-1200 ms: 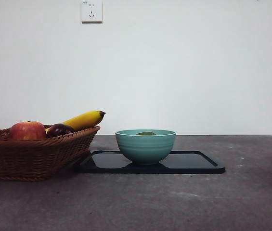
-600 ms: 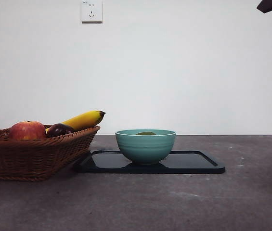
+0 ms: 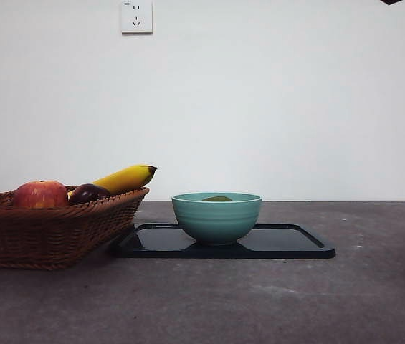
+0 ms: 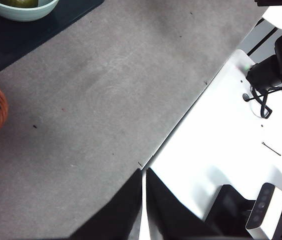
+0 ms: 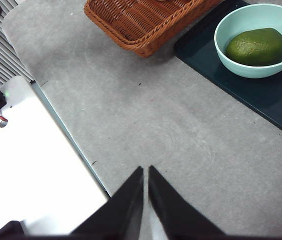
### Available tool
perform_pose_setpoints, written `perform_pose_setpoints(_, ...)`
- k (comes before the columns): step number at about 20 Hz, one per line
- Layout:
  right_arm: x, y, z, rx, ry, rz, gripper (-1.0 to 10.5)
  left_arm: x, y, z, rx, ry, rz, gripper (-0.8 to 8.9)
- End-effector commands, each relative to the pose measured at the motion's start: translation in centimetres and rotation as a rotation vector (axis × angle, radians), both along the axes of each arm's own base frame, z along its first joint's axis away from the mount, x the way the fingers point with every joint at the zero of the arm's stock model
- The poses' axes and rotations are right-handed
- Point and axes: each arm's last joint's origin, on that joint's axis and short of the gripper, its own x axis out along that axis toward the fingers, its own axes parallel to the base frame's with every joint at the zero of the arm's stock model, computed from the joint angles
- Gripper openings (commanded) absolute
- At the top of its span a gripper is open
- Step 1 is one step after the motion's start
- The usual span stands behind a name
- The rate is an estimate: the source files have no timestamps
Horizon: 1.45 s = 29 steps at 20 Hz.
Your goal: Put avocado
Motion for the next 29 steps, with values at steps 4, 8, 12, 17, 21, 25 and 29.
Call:
perform_pose_setpoints(4, 0.0, 0.2, 0.2, 0.008, -0.004, 0.010, 0.1, 0.1, -0.1, 0.2, -0.005, -0.017, -0.020, 0.09)
perform_pose_setpoints(8, 0.0, 0.2, 0.2, 0.008, -0.004, 0.010, 0.1, 0.1, -0.1, 0.2, -0.005, -0.017, -0.020, 0.09)
perform_pose_setpoints(12, 0.0, 0.2, 0.2, 0.008, -0.004, 0.010, 0.1, 0.1, -0.1, 0.2, -0.005, -0.017, -0.020, 0.09)
perform_pose_setpoints(17, 0.0, 0.2, 0.2, 0.008, -0.004, 0.010, 0.1, 0.3, 0.7, 1.5, -0.043, -0.212, 0.011, 0.09)
perform_pose_setpoints(21, 0.0, 0.2, 0.2, 0.008, -0.004, 0.010, 0.1, 0.6, 3.6, 5.0, -0.154, -0.739, 0.245, 0.09)
perform_pose_setpoints(25, 0.0, 0.2, 0.2, 0.008, -0.004, 0.010, 0.1, -1.0, 6.3, 3.8, -0.117, -1.086, 0.538, 0.09)
perform_pose_setpoints(29, 0.0, 0.2, 0.2, 0.008, -0.004, 0.010, 0.1, -2.2, 7.5, -1.4, -0.024, -1.173, 0.776, 0.09)
